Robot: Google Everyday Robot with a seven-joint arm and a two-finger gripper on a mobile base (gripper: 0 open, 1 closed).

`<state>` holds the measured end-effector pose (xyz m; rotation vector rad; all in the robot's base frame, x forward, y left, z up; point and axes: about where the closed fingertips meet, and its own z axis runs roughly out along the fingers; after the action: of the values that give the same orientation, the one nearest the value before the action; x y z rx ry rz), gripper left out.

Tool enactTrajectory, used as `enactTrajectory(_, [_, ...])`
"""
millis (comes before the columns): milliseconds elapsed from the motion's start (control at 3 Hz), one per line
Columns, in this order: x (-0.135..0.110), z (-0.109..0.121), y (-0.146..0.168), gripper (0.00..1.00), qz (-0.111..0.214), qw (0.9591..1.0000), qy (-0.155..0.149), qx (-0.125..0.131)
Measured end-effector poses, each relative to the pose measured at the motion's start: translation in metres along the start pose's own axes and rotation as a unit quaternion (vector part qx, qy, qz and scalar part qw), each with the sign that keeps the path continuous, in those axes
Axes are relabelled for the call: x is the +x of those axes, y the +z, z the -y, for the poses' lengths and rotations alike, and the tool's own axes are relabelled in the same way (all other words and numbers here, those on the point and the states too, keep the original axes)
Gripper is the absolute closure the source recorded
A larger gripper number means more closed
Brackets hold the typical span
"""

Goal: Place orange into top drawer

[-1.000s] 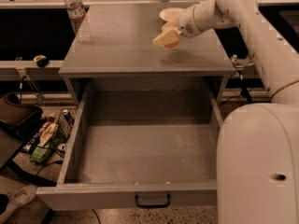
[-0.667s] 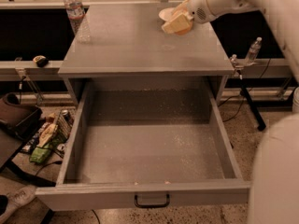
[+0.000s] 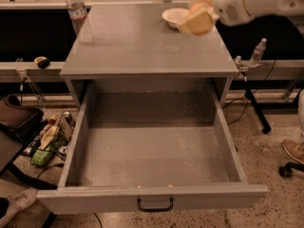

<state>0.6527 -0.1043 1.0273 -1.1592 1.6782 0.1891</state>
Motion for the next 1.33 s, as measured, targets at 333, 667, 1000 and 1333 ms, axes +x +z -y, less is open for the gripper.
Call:
enactTrajectory(333, [0.046,-0.067,-0.004,1.00,-0.025,0.9979,0.031,-0.051])
enactTrajectory(667, [0.104,-0.119,0.010,1.00,-0.052,0.9926,0.069,-0.086])
enactTrajectory(1000, [0.117,-0.134,0.014,1.00,-0.063,0.9904,0.074,-0.098])
enactTrajectory(1333, [0.112,-0.140,0.022,1.00,-0.072,0.9906,0.056,-0.102])
